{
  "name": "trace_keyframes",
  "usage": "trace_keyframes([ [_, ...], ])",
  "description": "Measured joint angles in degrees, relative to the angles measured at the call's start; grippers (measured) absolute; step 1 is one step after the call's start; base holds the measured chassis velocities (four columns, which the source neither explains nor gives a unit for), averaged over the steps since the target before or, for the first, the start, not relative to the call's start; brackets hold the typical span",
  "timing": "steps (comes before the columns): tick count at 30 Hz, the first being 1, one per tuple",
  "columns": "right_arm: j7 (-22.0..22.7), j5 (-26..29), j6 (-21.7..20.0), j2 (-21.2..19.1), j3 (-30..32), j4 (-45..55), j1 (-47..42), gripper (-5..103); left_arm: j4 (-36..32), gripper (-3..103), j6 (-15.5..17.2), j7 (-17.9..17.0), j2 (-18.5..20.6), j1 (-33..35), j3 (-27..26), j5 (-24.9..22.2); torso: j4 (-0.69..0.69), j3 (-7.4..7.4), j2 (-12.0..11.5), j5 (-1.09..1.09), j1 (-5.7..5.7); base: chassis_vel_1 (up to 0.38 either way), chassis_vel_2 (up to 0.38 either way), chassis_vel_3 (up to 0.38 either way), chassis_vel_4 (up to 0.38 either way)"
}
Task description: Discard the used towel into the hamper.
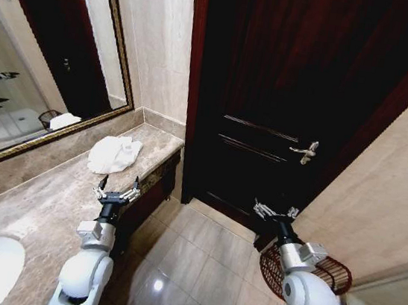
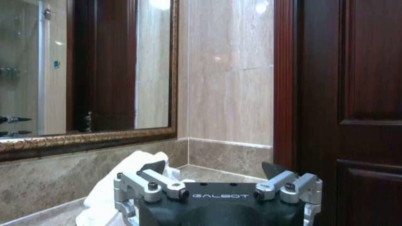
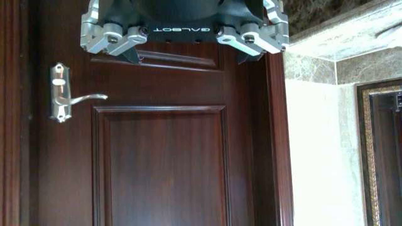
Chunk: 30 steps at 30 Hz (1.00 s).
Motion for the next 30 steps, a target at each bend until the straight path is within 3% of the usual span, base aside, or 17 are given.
trace_keyframes([
  [12, -0.23, -0.31, -0.30, -0.18, 0.04, 0.20, 0.00, 100, -0.27, 100, -0.12, -0.34, 0.21, 0.24, -0.04, -0.36, 0.01, 0.00, 0.00, 0.00, 0.00, -0.034, 0.105, 0.103, -0.021],
  [16, 0.84, -0.48, -0.48, -0.20, -0.13, 0.19, -0.04, 100, -0.38, 100, 0.28, -2.62, 0.81, 0.52, -0.16, -1.02, 0.02, 0.00, 0.00, 0.00, 0.00, 0.010, 0.102, 0.106, -0.013],
  [23, 1.56, -0.34, -2.61, -0.73, 0.25, 1.80, -0.70, 100, -0.04, 100, 5.39, -6.86, 5.13, -1.06, -0.44, -4.37, 0.00, 0.00, 0.00, -0.01, 0.01, -0.004, 0.031, 0.027, -0.011],
  [27, 1.60, 0.57, -2.67, -0.92, 0.55, 2.39, -1.51, 100, 1.19, 100, 10.31, -8.91, 10.84, -6.12, -1.01, -9.69, 0.00, 0.00, 0.00, -0.01, -0.01, 0.000, 0.000, 0.000, 0.000],
  [30, 1.63, 0.93, -2.65, -0.91, 0.59, 2.50, -1.84, 100, 2.31, 100, 12.24, -9.55, 13.35, -8.89, -1.26, -12.39, 0.00, 0.00, 0.00, -0.02, -0.01, 0.000, 0.000, 0.000, 0.000],
])
